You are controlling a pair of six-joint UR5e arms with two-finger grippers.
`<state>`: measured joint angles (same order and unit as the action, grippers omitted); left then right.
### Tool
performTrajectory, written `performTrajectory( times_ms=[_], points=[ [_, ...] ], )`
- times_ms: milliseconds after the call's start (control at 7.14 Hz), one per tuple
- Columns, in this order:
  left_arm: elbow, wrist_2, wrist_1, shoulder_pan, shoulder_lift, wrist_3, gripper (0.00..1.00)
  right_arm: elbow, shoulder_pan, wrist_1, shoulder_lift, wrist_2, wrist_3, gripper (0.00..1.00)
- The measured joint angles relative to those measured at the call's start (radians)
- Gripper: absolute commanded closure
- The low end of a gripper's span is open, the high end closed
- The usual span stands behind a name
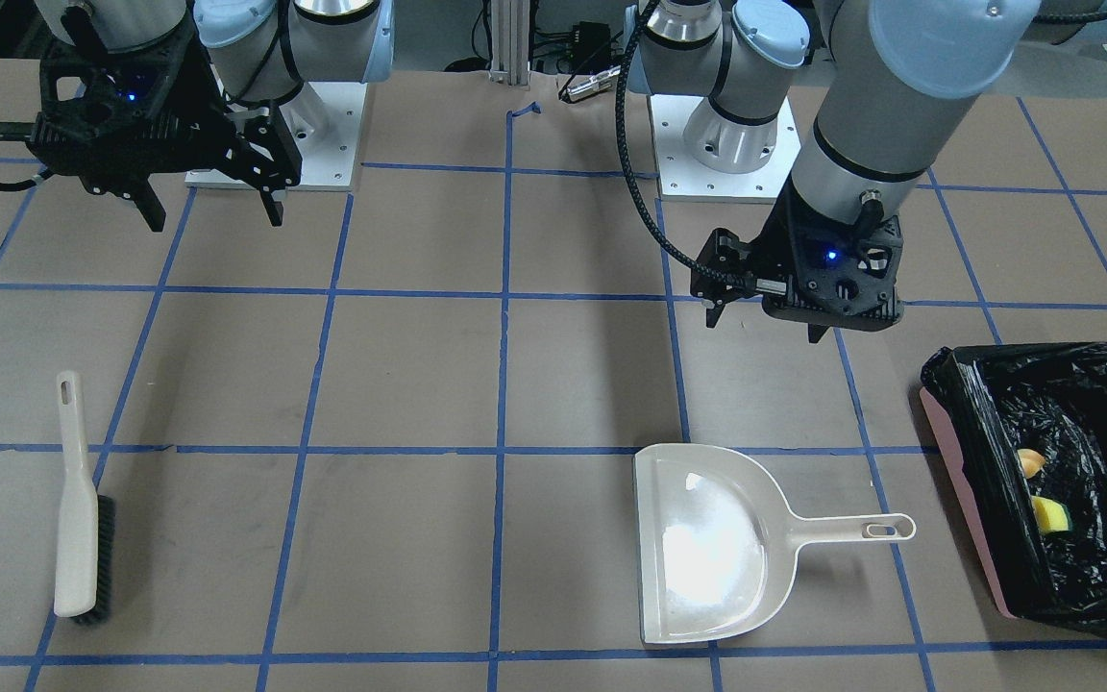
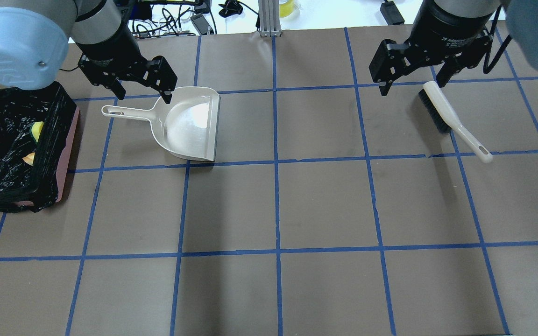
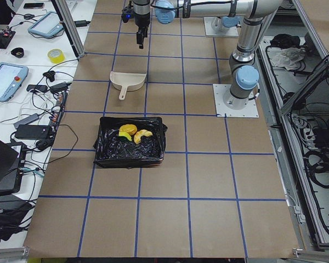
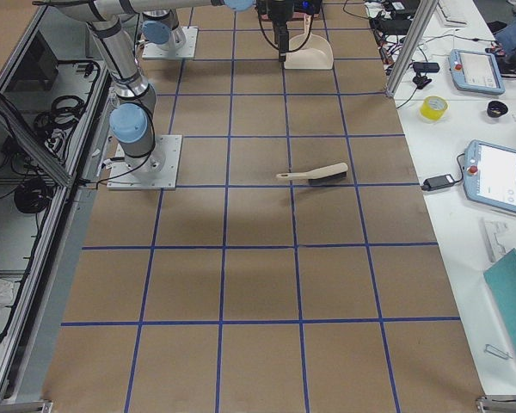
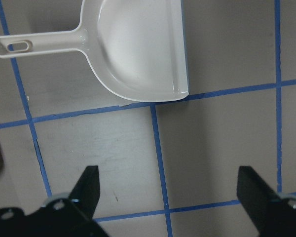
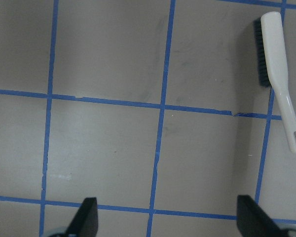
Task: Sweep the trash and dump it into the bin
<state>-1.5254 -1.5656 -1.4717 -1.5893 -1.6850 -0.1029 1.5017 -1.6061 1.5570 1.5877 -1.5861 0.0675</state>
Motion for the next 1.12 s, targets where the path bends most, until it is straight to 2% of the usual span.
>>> performTrajectory(
  times_ms=[420, 1120],
  points=[
    [-0.043, -0.013, 0.000, -0.006, 0.034, 0.086, 0.00, 0.000, 0.000, 0.000, 0.000, 0.000, 0.000, 0.00],
    [-0.067, 0.002, 0.006, -0.004, 0.044, 0.087, 0.00, -0.001, 0.001, 0.000, 0.002, 0.000, 0.001, 0.00]
  ],
)
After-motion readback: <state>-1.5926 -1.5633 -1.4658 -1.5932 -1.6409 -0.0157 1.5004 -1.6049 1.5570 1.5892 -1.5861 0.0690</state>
